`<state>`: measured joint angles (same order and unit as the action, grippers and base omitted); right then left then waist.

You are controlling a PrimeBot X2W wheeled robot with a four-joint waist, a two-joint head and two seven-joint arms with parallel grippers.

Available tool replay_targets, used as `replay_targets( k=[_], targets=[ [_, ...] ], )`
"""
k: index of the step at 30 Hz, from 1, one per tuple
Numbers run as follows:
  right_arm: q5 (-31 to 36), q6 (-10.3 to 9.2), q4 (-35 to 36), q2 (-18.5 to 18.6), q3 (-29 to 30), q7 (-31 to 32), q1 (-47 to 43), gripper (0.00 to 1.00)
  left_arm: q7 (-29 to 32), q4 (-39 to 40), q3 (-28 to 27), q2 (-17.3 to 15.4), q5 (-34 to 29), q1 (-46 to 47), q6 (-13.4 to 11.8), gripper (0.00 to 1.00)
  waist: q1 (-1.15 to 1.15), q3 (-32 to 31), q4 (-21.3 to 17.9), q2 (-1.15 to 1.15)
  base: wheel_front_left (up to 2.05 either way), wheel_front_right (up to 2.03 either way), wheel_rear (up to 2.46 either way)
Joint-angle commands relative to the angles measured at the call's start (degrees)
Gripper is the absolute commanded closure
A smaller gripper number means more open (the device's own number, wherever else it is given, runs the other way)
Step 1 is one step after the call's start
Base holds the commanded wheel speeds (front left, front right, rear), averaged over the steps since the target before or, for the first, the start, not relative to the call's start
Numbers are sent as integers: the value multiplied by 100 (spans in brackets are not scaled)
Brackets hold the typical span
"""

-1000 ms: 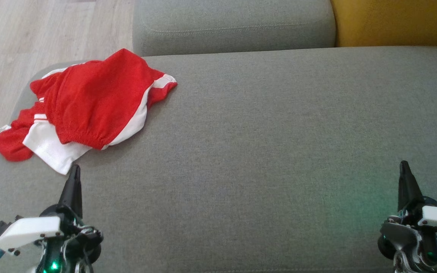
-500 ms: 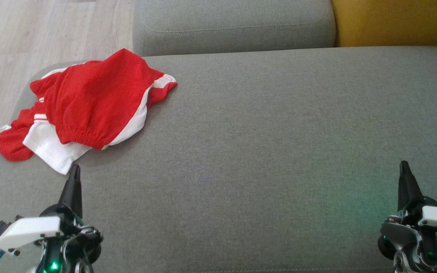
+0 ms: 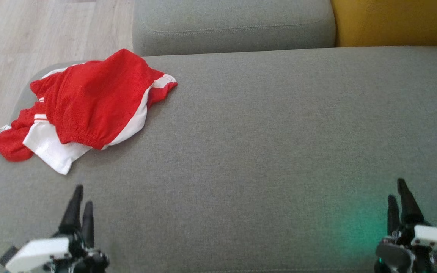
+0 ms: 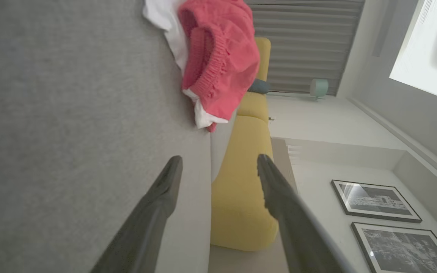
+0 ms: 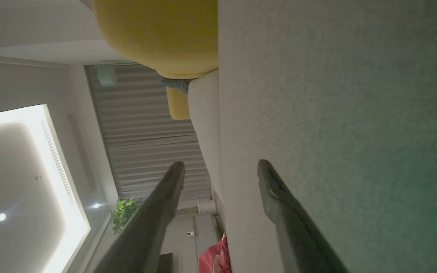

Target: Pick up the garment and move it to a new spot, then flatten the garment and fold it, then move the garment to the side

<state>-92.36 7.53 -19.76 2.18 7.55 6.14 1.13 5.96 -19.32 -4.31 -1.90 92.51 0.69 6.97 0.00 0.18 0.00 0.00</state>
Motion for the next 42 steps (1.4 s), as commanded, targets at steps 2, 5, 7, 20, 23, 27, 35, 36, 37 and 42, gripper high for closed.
replay_targets(
  k=[2,5,7,20,23,27,35,36,37,42],
  targets=[
    [25,0,139,15,-51,-50,77,0,-50,146,40,-25,-28,89,-2,0,0,-1,0,0,0,0,0],
    [59,0,172,16,-99,-100,65,0,-100,200,76,-27,-68,70,-16,0,0,-4,-1,0,0,0,0],
    [90,0,192,17,-126,-134,57,0,-134,240,97,-28,-98,56,-31,0,0,-6,-1,0,0,0,0],
    [796,-1,468,24,-237,-387,23,0,-385,633,250,-37,-813,-5,-186,0,0,-50,1,0,0,0,0],
    [1028,-1,555,25,-260,-438,10,0,-435,715,299,-39,-1044,-8,-210,0,0,-62,2,0,0,0,0],
    [1414,-1,667,27,-313,-506,-7,0,-502,816,380,-41,-1381,-14,-241,0,0,-77,3,0,0,0,0],
    [2091,-1,829,30,-430,-624,-49,0,-620,980,531,-45,-2055,-32,-302,0,0,-104,1,0,0,0,0],
    [2158,-1,845,30,-447,-641,-55,0,-637,998,548,-46,-2163,-34,-306,0,0,-107,1,0,0,0,0],
    [2236,-1,859,31,-469,-658,-60,0,-653,1013,566,-46,-2290,-35,-306,0,0,-110,1,0,0,0,0],
    [2692,-2,924,33,-565,-743,-77,0,-737,1097,655,-49,-2814,-56,-332,0,0,-125,-1,0,0,0,0]
  ],
)
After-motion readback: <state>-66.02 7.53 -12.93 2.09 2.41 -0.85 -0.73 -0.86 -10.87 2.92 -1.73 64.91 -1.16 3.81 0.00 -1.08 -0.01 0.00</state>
